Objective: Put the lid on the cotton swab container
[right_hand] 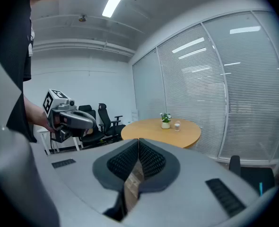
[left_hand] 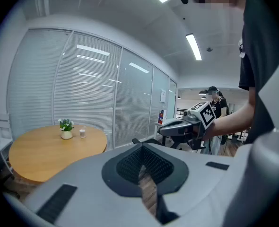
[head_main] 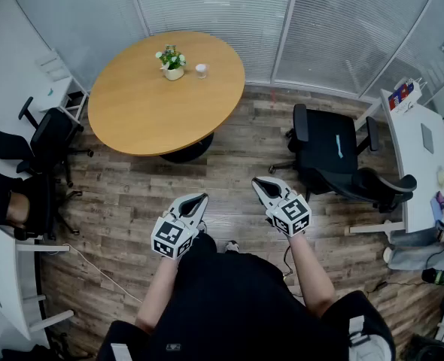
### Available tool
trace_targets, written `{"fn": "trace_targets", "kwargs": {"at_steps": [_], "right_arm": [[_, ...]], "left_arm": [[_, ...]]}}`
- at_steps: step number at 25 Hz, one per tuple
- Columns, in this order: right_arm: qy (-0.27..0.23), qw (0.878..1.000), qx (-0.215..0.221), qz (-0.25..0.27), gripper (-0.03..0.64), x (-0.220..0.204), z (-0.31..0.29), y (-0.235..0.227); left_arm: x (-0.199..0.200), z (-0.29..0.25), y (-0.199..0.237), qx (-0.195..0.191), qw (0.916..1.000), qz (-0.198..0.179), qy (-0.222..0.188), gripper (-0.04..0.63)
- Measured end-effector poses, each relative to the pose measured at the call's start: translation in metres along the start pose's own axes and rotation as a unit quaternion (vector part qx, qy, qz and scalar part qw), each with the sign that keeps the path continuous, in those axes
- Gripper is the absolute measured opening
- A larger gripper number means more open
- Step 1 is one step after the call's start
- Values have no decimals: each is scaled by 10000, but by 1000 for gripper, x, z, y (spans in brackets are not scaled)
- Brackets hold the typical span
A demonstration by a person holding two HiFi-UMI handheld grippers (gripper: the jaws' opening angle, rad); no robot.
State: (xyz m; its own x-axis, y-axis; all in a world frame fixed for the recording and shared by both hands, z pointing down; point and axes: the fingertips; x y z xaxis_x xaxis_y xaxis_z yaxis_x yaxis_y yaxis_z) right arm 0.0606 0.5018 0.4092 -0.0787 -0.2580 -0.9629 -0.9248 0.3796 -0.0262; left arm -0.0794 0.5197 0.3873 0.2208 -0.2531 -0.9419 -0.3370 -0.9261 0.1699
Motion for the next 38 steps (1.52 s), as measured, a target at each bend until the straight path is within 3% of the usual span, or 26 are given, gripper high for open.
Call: {"fn": "trace_targets", "kwargs": {"at_steps": [14, 18, 21, 27, 38], "right_arm": [[-22, 9999, -99, -27, 5, 1, 2, -10], [-287, 9983, 150, -490, 5, 12, 5, -7], [-292, 9986, 189, -406, 6, 14, 0, -3], [-487, 9947, 400, -815, 6, 26, -20, 12], [-209, 9979, 157, -598, 6, 37, -69, 17]], "left_arm": [[4, -7, 4, -16, 10000, -33, 8, 6], [4, -7, 4, -31, 10000, -34, 17, 6], [4, -2, 6, -16, 10000, -14, 21, 6], [-3, 13, 32, 60, 9999, 110, -25, 6], [4, 13, 94, -162, 9995, 224, -163, 6]]}}
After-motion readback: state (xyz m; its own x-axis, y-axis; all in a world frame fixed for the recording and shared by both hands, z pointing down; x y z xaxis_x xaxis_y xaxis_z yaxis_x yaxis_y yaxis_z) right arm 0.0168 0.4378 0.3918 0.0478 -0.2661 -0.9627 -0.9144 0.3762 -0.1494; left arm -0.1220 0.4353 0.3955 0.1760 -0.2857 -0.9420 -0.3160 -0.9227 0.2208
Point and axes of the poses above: the fingertips, and each gripper's own axes: z backward along the fingers, y to its left, x out of its top, and after that the axes turned 15 degrees about -x, right-handed
